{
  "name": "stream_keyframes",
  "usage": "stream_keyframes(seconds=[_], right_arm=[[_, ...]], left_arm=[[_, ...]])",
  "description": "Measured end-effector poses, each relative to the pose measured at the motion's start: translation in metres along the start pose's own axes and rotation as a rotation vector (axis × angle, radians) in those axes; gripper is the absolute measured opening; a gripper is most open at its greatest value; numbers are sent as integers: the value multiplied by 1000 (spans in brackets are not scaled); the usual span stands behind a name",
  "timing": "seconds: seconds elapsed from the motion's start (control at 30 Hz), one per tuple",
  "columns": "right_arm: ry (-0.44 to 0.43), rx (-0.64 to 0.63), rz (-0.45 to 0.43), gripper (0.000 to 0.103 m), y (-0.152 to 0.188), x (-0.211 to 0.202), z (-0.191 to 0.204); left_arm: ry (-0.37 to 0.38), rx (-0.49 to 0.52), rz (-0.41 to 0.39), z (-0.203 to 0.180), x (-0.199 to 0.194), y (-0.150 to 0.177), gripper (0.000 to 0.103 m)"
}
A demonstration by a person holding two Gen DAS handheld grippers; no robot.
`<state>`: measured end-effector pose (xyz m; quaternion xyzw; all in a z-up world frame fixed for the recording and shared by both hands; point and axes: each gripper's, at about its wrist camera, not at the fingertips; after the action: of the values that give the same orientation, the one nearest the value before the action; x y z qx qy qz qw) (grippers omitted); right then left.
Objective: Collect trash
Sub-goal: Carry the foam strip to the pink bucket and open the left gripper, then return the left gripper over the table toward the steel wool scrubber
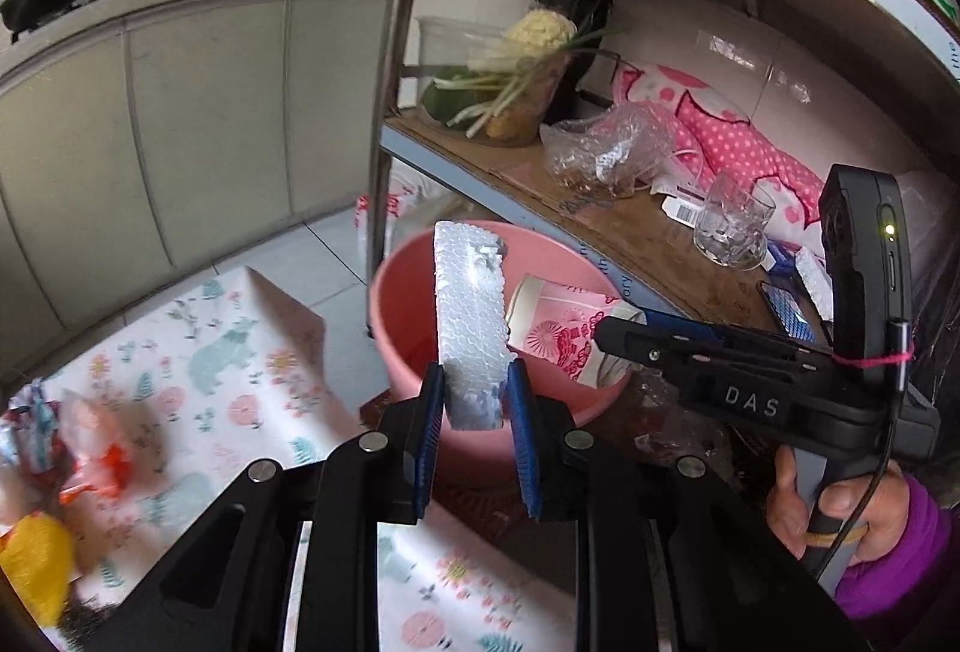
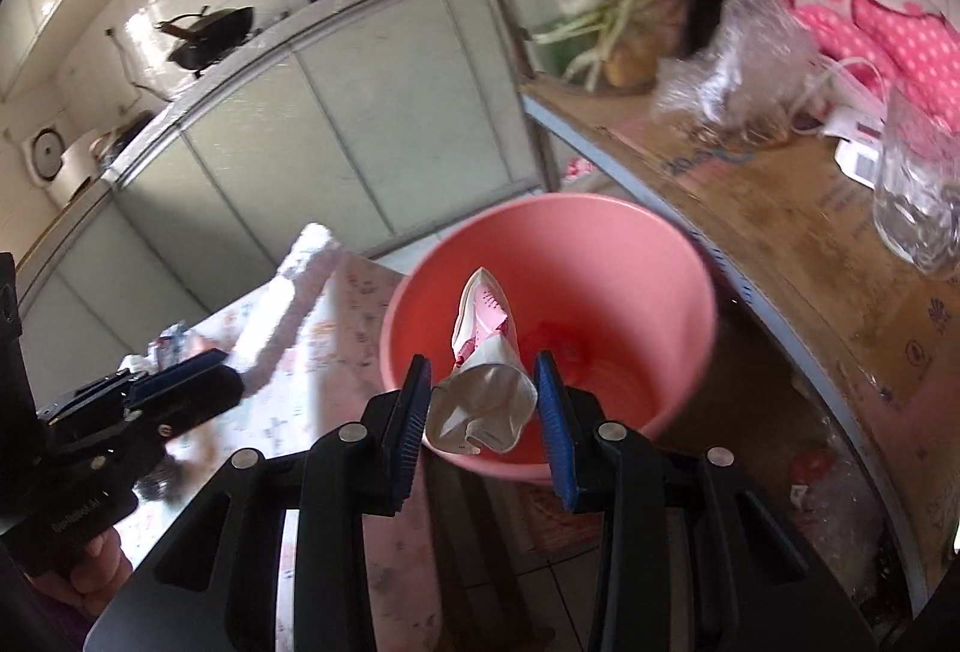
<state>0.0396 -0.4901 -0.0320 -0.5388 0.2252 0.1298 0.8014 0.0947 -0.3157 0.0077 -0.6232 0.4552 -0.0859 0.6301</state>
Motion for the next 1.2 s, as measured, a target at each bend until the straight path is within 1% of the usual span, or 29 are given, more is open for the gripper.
stream_keyframes(seconds=[0.13, 0.37, 0.47, 0.5, 0.53, 0.6, 0.8, 0.93, 1.2], right_arm=[[29, 4, 13, 36, 4, 12, -9], [44, 1, 30, 36, 9, 30, -13], [46, -11, 32, 36, 9, 36, -11], [47, -14, 37, 36, 9, 37, -10], [47, -16, 43, 37, 8, 38, -10], [53, -18, 50, 37, 8, 39, -9], [43, -15, 46, 37, 8, 31, -9], [25, -21, 37, 37, 7, 21, -4], [-31, -40, 23, 37, 8, 3, 21]], left_arm=[[8, -6, 35, -5, 34, 3, 21], [-5, -23, 83, -2, 72, 10, 21], [-21, -38, 87, 2, 79, 11, 24], [-23, -50, 89, 3, 80, 11, 28], [-26, -59, 95, 4, 81, 10, 30], [-28, -67, 101, 6, 80, 9, 32], [-37, -33, 63, 2, 60, 4, 34], [-45, -40, 56, 0, 47, 4, 35], [-66, -53, 35, -1, 8, 8, 35]])
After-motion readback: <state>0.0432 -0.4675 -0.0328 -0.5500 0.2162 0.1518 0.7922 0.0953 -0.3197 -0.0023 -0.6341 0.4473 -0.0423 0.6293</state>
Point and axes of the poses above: each gripper's, at about its wrist camera, not at the fingertips, and x roughly the way its jaws point, z to its left, y to its underside, and after that the axes turned 14 degrees about -z, right-handed
